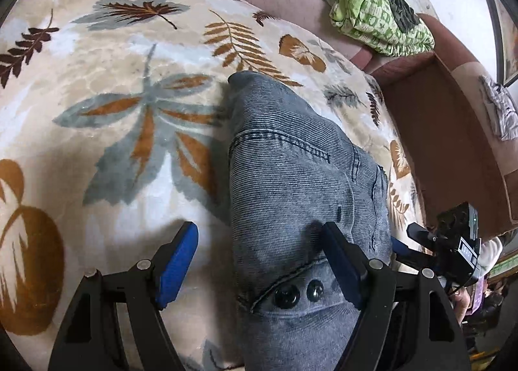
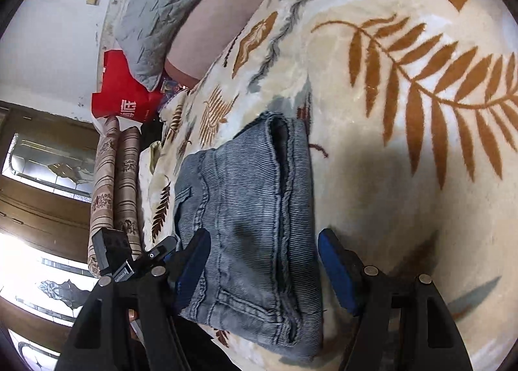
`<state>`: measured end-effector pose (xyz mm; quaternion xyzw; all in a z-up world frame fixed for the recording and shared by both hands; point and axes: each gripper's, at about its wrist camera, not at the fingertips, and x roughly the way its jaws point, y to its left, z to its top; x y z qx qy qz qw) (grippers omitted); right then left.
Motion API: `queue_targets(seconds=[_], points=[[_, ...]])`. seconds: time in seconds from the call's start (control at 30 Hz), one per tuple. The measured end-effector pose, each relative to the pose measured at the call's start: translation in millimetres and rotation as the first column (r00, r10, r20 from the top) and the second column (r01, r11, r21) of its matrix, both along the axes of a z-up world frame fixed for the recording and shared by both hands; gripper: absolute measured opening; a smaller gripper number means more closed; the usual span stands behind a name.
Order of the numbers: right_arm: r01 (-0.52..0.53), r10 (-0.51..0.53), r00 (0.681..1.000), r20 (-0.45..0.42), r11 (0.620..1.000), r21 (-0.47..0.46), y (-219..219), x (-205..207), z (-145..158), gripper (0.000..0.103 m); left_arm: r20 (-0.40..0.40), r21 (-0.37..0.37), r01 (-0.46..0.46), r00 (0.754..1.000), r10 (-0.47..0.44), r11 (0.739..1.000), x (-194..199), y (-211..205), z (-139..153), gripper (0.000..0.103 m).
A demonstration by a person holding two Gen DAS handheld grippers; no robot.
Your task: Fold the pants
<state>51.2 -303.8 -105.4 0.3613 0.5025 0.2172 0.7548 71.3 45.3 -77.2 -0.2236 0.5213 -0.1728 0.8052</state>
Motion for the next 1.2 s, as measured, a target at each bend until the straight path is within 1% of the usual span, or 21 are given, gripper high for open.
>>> queue_targets(seconds=[0.13, 0.23, 0.3, 0.47, 0.57, 0.63, 0.73, 0.8, 0.87, 0.9, 0.97, 1.03, 1.13, 1.17, 1.2], points=[[-0.005, 0.005, 1.0, 0.004, 1.0, 0.017, -2, -2, -3, 0.072, -0.002, 0.028, -0.001, 1.0, 0.001, 1.0, 0, -7, 2, 0.079], [-0.012, 0.012, 1.0, 0.022, 1.0, 0.015, -3, -2, -1, 0.072, -0.004, 0.033, -0.006, 1.0, 0.006, 0.999, 0, -7, 2, 0.079], [-0.019, 0.019, 1.0, 0.018, 1.0, 0.005, -3, -3, -1, 0.072, -0.002, 0.04, -0.005, 1.0, 0.005, 0.999, -1, -8, 2, 0.079], [-0.019, 0.019, 1.0, 0.017, 1.0, -0.012, -3, -4, 2, 0.072, -0.011, 0.01, -0.008, 1.0, 0.008, 1.0, -3, -6, 6, 0.079], [-0.006, 0.006, 1.0, 0.013, 1.0, -0.019, -8, -7, 7, 0.072, 0.024, -0.006, -0.01, 1.0, 0.01, 1.0, -7, -4, 14, 0.079], [-0.02, 0.02, 1.0, 0.013, 1.0, -0.022, -9, -7, 10, 0.072, 0.032, -0.02, -0.007, 0.999, 0.007, 1.0, -6, -3, 15, 0.079], [-0.049, 0.049, 0.999, -0.004, 0.997, -0.052, -2, 0, 12, 0.072, 0.003, -0.037, 0.001, 1.0, -0.001, 0.999, 1, -7, 8, 0.079], [-0.075, 0.074, 0.997, -0.018, 0.994, -0.081, 8, 8, 12, 0.072, -0.011, -0.046, 0.022, 1.0, -0.022, 0.999, 5, -14, 3, 0.079], [-0.106, 0.098, 0.993, -0.07, 0.987, -0.123, 20, 17, 2, 0.072, -0.02, -0.037, 0.027, 0.999, -0.028, 0.999, 6, -20, 0, 0.079], [-0.116, 0.106, 0.991, -0.08, 0.985, -0.132, 25, 19, -1, 0.072, -0.019, -0.028, 0.025, 1.0, -0.025, 0.999, 6, -23, 0, 0.079], [-0.15, 0.142, 0.987, -0.07, 0.979, -0.14, 36, 20, 1, 0.073, -0.011, -0.013, 0.024, 1.0, -0.024, 1.0, 4, -25, 0, 0.079], [-0.173, 0.164, 0.984, -0.062, 0.968, -0.182, 46, 20, 7, 0.073, -0.01, 0.015, 0.018, 1.0, -0.018, 1.0, 4, -27, 1, 0.078], [-0.16, 0.143, 0.985, -0.094, 0.965, -0.206, 46, 24, 2, 0.068, 0.0, 0.063, 0.015, 1.0, -0.015, 0.998, 2, -32, 2, 0.074], [-0.14, 0.122, 0.988, -0.098, 0.97, -0.201, 45, 26, -1, 0.068, 0.009, 0.097, 0.016, 1.0, -0.017, 0.995, 0, -35, 2, 0.073], [-0.131, 0.113, 0.989, -0.096, 0.97, -0.205, 46, 27, -1, 0.068, 0.017, 0.109, 0.015, 1.0, -0.017, 0.994, -1, -36, 3, 0.071]])
